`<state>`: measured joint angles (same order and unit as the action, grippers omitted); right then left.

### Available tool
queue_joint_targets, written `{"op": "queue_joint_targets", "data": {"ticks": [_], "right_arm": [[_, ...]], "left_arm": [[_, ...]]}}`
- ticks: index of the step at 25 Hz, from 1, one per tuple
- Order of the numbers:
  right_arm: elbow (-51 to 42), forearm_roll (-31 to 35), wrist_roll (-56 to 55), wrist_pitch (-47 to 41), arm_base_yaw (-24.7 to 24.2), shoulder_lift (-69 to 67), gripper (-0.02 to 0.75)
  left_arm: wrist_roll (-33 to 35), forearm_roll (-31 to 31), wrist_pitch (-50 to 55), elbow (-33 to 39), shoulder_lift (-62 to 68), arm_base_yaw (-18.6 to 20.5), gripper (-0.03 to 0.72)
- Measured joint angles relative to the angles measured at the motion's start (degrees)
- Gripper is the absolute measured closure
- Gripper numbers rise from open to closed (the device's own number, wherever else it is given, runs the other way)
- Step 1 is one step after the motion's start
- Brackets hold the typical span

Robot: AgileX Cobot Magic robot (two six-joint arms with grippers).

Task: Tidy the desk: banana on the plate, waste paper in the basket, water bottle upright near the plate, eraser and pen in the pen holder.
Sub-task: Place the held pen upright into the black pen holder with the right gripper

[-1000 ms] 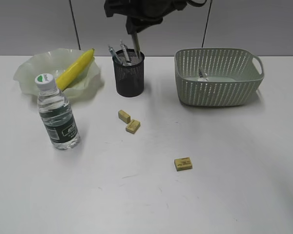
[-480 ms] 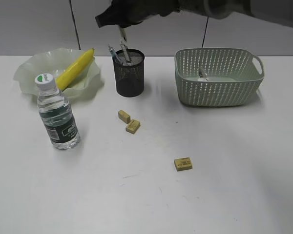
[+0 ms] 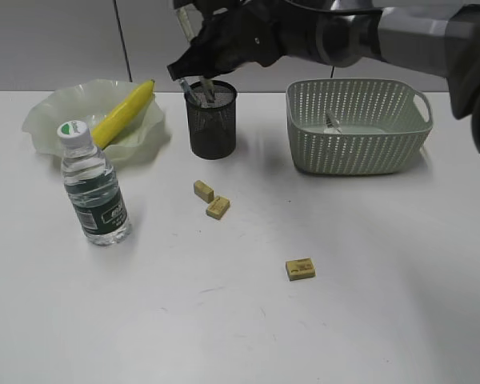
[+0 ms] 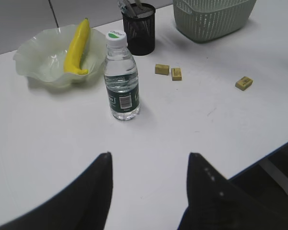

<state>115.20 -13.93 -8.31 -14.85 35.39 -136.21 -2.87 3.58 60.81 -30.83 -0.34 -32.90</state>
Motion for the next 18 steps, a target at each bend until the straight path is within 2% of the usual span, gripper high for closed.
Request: {"op": "queue_joint_targets", "data": {"ticks": [8,10,15,18], "right_arm": [[0.0,1.18,-0.51,-0.23,-0.3,-2.27,0.629],[0.0,2.54,-0.67,-0.94,-0.3,-2.27,0.605],[0.0,3.14,-0.85,-4.94,-0.3,-2.27,0.363],[0.41,3.31,-0.85,-7.98,-0.33,-2.27,0.288]], "left_arm": [[0.0,0.05,0.0,0.0,0.0,0.0,0.314],[0.0,0.05,0.0,0.0,0.0,0.0,0.314],[0.0,0.05,0.0,0.0,0.0,0.0,0.314],[0.0,0.05,0.0,0.0,0.0,0.0,0.314]]}}
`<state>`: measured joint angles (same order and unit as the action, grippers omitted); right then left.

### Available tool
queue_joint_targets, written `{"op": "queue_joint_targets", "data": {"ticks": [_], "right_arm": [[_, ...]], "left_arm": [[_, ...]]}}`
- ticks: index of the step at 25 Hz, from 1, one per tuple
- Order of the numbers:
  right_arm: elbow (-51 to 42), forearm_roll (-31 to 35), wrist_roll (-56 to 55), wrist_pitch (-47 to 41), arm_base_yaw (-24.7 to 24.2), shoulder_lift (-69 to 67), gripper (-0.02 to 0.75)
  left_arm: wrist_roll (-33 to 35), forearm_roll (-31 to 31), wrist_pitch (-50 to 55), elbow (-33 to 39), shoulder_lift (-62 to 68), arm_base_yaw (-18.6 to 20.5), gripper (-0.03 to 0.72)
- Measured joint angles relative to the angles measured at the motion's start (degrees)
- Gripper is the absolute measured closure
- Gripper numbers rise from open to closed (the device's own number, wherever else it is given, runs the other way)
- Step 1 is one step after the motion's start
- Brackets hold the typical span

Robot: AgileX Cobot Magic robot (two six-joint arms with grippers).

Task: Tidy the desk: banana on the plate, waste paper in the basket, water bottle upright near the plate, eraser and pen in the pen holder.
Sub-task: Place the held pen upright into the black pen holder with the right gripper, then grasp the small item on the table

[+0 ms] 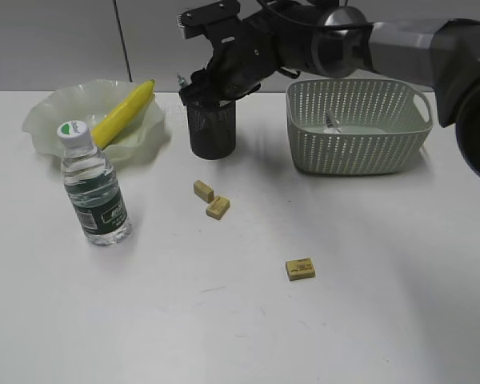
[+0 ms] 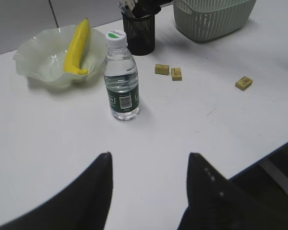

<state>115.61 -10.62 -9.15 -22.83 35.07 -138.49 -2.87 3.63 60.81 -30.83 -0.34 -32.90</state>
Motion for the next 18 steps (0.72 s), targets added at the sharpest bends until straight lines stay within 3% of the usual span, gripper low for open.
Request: {"op": "queue_joint_targets", "data": {"ticks": [6,18], "right_arm": [[2.91,-0.17,-0.12,-11.46,0.0,1.91,0.267],[4.32,-1.56,2.06,-44.53,0.0,15.15,0.274]], "left_arm": [[0.0,0.0,0.0,0.0,0.0,0.0,0.314],[0.0,0.0,0.0,0.0,0.0,0.0,0.314]]}}
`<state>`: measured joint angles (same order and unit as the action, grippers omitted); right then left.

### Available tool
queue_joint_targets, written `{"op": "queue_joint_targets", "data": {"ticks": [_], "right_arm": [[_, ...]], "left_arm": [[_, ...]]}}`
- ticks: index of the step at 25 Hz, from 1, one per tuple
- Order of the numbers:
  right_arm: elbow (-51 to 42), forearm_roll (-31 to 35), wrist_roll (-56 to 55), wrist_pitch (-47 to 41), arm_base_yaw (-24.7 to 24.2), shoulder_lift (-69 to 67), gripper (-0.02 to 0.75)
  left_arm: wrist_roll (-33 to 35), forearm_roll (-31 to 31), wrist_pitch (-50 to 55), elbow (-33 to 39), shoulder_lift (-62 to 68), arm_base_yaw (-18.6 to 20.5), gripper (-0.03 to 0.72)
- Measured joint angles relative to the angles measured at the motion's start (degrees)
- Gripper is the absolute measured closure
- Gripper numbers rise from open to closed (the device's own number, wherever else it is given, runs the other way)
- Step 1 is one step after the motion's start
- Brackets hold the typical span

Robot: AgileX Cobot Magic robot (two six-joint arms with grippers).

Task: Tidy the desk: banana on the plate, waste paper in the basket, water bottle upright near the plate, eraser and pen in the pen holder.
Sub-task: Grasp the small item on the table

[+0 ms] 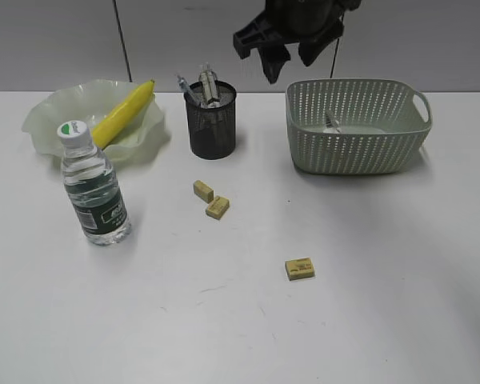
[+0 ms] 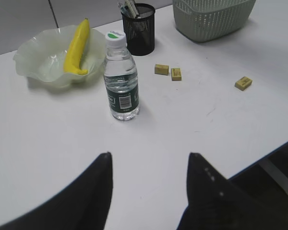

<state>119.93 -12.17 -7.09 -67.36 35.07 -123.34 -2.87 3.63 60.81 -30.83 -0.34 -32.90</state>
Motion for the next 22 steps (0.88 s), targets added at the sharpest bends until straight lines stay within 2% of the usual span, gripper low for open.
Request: {"op": "queue_joint_targets", "data": {"ticks": [5,10,22], "right_arm": [[-1.92,4.81,2.16,-1.73,0.0,3.72,0.292],[-10.67,9.42,3.15,-1.79,0.0,11.48,0.318],[-47.17,9.74,3.22,-1.85,0.0,41.25,0.325]], "left_arm": [[0.0,0.0,0.0,0.0,0.0,0.0,0.314],[0.0,0.0,0.0,0.0,0.0,0.0,0.314],[0.0,0.0,0.0,0.0,0.0,0.0,0.314]]}}
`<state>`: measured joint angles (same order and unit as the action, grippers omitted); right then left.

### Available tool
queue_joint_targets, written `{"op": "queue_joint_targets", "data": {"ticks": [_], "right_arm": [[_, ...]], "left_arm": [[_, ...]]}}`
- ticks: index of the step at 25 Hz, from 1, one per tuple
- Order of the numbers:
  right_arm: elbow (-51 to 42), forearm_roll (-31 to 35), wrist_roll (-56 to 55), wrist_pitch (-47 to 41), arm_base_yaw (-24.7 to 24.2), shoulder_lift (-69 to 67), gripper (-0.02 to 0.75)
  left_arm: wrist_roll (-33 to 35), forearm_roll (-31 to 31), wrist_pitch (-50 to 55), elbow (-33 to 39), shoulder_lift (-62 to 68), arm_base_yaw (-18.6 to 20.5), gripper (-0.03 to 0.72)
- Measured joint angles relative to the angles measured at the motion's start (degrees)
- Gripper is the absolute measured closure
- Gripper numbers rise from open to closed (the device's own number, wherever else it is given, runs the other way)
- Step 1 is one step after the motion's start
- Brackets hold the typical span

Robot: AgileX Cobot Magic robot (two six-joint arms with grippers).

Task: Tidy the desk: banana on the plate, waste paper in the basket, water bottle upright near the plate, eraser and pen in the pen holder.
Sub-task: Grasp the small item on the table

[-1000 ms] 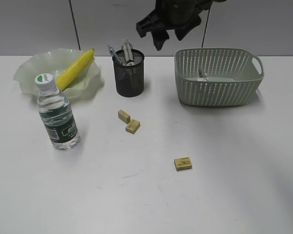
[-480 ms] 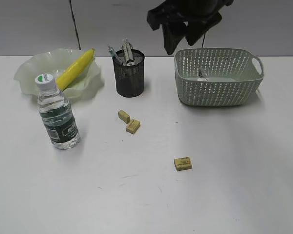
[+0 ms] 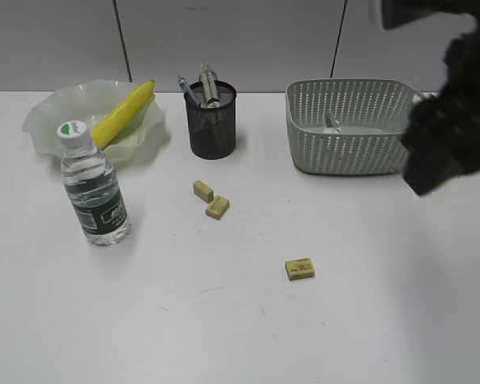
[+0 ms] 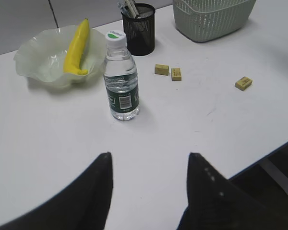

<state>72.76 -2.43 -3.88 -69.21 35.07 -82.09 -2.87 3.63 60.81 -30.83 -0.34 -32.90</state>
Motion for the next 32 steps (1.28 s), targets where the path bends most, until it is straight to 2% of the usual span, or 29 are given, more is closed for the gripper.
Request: {"op": "queue_joint_targets", "data": {"ticks": [5,12,22,32], "right_arm": [[-15.29,0.0,0.0,0.48,0.0,15.26,0.326],[-31.92,-0.16,0.0,3.11,0.0,40.82,0.327],[-40.59,-1.06,0.14,2.96,0.0,80.62,0.329],[-42.3,-0.94,1.14,6.14,0.07,81.73,0.329]], "left_arm": [[0.0,0.0,0.0,0.0,0.0,0.0,0.314],[0.0,0.0,0.0,0.0,0.0,0.0,0.314],[0.0,0.64,-0.03,0.0,0.0,-0.07,0.315],[0.0,0.62,-0.56,-0.06,6.01,-0.01,0.316]]}}
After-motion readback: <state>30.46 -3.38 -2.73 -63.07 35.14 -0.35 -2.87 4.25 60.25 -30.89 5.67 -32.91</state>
